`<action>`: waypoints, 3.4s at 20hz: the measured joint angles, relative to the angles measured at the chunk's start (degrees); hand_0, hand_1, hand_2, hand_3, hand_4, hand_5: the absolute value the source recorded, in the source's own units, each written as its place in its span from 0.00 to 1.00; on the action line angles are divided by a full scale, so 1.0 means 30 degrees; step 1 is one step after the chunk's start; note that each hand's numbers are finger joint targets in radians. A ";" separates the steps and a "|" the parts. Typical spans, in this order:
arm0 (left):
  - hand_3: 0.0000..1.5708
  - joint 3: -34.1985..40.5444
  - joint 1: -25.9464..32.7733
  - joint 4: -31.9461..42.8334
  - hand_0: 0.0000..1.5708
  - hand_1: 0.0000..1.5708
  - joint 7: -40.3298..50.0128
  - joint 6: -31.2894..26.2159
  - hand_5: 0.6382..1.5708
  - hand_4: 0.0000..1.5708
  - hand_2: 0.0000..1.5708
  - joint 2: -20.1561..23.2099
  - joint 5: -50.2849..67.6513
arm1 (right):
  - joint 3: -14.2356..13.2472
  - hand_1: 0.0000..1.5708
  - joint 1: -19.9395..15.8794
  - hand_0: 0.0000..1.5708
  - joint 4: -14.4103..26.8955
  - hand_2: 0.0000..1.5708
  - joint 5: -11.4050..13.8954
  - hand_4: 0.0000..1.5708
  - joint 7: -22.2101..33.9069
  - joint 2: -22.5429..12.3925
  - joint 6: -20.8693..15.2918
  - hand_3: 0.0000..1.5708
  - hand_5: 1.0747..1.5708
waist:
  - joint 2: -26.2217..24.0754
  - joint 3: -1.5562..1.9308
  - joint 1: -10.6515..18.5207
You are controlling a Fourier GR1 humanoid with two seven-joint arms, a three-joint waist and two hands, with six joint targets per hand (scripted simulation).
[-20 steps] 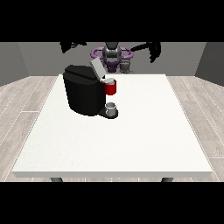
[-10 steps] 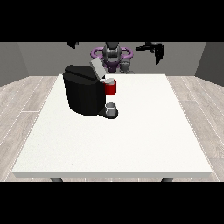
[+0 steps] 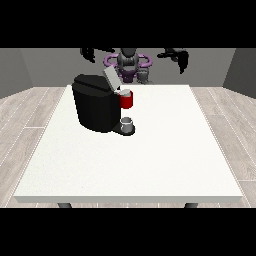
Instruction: Insert the coffee pod into the coffee machine and close the lid
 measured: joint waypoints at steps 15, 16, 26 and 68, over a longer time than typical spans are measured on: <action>0.00 -0.1615 0.3270 -0.5771 0.00 0.00 0.1921 0.0924 1.00 0.00 0.00 0.0082 0.1973 | -0.0718 0.00 -0.2797 0.00 0.3670 0.00 0.0167 0.00 -0.1138 0.0108 0.0420 0.00 1.00 | 0.2441 0.0000 -0.0228; 0.00 -0.1500 0.3316 -0.5797 0.00 0.00 0.1933 0.0943 1.00 0.00 0.00 0.0299 0.2094 | -0.0560 0.00 -0.3106 0.00 0.3665 0.00 0.0267 0.00 -0.0871 0.0211 0.0391 0.00 1.00 | 0.2562 0.0002 -0.0399; 0.00 -0.1844 0.3720 -0.7424 0.00 0.00 0.2151 0.1506 1.00 0.00 0.00 0.0782 0.2747 | -0.0736 0.00 -0.5372 0.00 0.5346 0.00 0.0873 0.00 -0.1495 0.0242 0.0249 0.00 1.00 | 0.3696 -0.0035 -0.0459; 0.00 -0.2116 0.4756 -0.6160 0.00 0.00 0.0367 0.2687 1.00 0.16 0.00 0.1706 0.3122 | 0.2657 0.00 -0.6480 0.00 0.5552 0.00 0.1665 0.18 -0.3298 0.3070 0.0797 0.00 1.00 | 0.2410 -0.0006 -0.1759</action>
